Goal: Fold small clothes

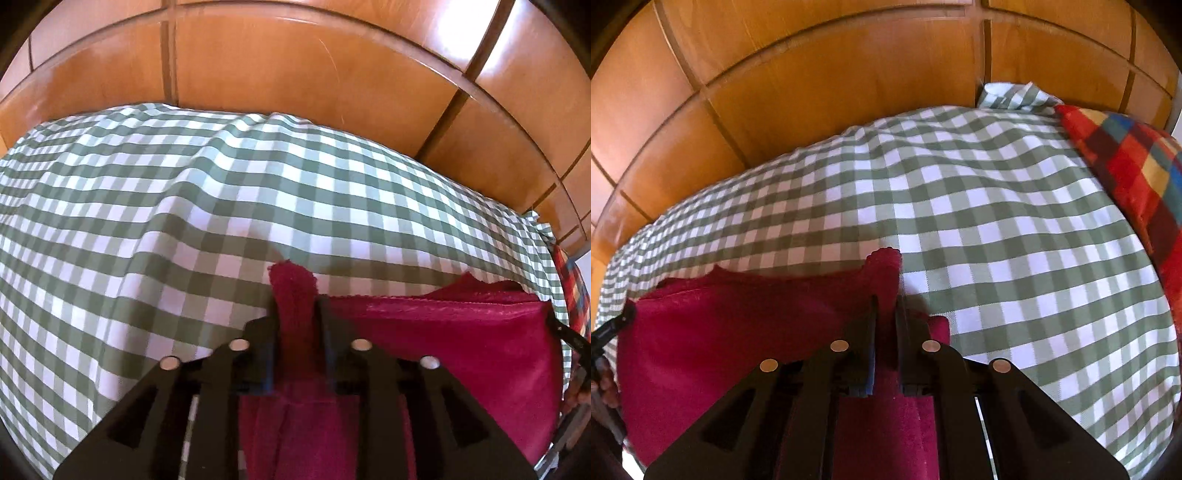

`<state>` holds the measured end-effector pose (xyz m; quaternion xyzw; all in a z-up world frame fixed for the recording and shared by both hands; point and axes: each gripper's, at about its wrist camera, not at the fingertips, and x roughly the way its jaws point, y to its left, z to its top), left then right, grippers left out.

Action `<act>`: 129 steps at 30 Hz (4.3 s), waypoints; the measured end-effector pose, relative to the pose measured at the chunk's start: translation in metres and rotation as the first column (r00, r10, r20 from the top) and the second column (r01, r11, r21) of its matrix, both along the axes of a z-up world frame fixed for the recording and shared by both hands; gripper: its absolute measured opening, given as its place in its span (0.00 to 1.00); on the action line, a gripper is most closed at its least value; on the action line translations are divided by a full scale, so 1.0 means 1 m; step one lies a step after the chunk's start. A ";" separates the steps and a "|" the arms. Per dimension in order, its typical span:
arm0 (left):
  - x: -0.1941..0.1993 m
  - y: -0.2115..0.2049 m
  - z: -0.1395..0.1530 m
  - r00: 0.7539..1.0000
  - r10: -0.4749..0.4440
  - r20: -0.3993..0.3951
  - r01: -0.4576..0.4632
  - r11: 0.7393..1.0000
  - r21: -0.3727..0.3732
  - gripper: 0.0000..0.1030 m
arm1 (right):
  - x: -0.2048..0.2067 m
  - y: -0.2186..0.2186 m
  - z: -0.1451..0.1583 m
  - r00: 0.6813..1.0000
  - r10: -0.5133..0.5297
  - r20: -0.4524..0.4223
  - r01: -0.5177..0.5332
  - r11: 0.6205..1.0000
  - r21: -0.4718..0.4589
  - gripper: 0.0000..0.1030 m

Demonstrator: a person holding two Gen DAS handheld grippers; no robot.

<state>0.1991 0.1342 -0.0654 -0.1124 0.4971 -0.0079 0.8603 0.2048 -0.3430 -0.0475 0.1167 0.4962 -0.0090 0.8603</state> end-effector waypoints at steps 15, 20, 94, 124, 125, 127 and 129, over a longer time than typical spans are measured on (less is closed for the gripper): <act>-0.167 0.056 0.021 0.995 -0.038 0.088 0.060 0.961 -0.269 0.52 | -0.176 -0.043 0.012 0.999 0.039 -0.011 -0.035 0.965 0.258 0.50; -0.210 0.041 0.008 0.994 -0.086 0.071 0.104 0.942 -0.320 0.53 | -0.192 -0.028 -0.005 0.998 0.061 -0.034 -0.049 0.958 0.284 0.28; -0.233 0.013 0.005 0.998 0.001 0.058 0.001 1.000 -0.027 0.22 | -0.160 0.174 -0.006 0.903 0.410 0.125 -0.389 0.907 -0.163 0.64; -0.057 0.001 -0.004 0.998 0.030 0.056 -0.029 1.000 -0.012 0.08 | -0.173 0.179 -0.017 0.876 0.424 0.231 -0.372 0.897 -0.237 0.66; -0.060 0.002 -0.004 0.997 0.027 0.066 -0.028 1.000 0.011 0.09 | -0.173 0.177 -0.017 0.876 0.423 0.232 -0.372 0.898 -0.235 0.66; -0.060 -0.001 -0.001 0.997 0.043 0.059 -0.046 0.998 0.051 0.21 | -0.172 0.177 -0.017 0.876 0.423 0.232 -0.372 0.899 -0.233 0.66; -0.061 0.002 0.004 0.995 0.091 0.046 -0.094 0.993 0.074 0.35 | -0.171 0.177 -0.016 0.877 0.424 0.226 -0.375 0.898 -0.230 0.66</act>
